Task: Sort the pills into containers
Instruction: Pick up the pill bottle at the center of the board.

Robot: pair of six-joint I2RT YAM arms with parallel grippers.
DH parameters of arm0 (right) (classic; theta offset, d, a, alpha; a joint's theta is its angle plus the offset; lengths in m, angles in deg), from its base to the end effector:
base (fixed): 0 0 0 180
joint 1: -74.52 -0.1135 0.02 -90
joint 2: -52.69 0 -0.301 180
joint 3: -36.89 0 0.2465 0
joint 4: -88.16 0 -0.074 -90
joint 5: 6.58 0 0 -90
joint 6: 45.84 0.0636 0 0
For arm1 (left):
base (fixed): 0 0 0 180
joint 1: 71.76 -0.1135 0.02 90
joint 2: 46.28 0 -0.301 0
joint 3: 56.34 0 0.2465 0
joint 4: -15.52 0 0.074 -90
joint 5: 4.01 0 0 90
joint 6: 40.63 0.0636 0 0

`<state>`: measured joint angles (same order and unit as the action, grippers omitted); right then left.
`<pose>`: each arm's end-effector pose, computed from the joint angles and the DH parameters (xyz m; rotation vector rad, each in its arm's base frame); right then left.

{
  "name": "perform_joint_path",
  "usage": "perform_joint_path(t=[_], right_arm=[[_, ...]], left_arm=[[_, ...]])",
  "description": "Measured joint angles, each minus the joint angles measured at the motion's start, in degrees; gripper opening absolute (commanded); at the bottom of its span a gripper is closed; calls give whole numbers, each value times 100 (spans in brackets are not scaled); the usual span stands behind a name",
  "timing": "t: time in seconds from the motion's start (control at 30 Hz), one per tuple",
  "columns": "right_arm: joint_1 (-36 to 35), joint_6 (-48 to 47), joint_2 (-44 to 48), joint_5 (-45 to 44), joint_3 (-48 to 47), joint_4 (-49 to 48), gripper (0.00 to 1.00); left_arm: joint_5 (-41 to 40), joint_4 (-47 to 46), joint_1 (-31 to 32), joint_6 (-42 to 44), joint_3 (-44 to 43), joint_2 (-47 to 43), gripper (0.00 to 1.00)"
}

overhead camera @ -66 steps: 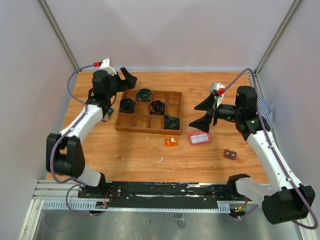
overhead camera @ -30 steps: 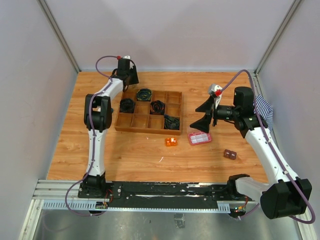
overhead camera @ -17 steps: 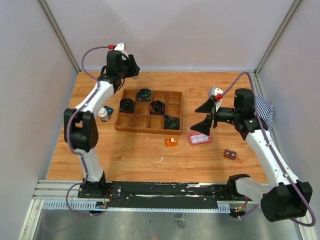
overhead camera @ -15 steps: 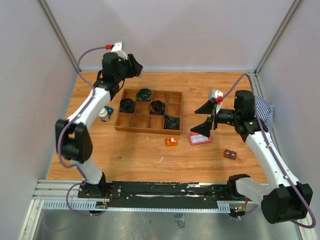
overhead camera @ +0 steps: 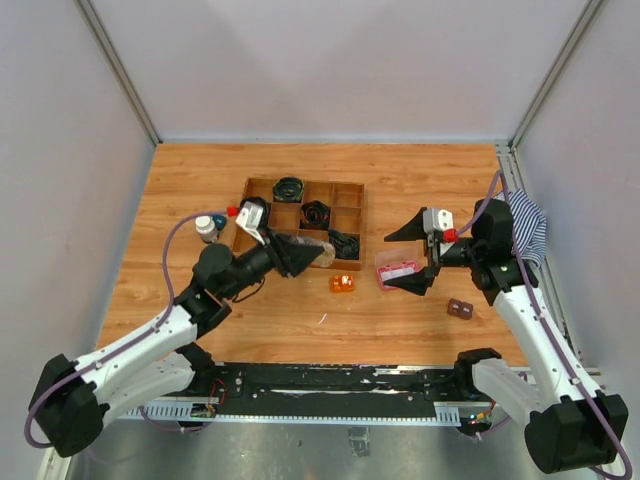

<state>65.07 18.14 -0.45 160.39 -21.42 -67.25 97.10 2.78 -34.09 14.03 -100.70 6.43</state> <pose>0.1558 0.0887 0.3472 -1.2872 1.1961 1.0486 0.1647 -0.1426 0.3276 0.2008 1.5986 -1.1545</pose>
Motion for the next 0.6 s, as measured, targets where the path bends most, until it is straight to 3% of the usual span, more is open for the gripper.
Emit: perform_joint_path(t=[0.23,0.6], right_arm=[[0,-457,170,256,164,26,98],[-20,-632,184,-46,173,4,98]], left_arm=[[-817,-509,798,-553,997,-1032,0],[-1635,-1143,1482,-804,1143,-922,0]])
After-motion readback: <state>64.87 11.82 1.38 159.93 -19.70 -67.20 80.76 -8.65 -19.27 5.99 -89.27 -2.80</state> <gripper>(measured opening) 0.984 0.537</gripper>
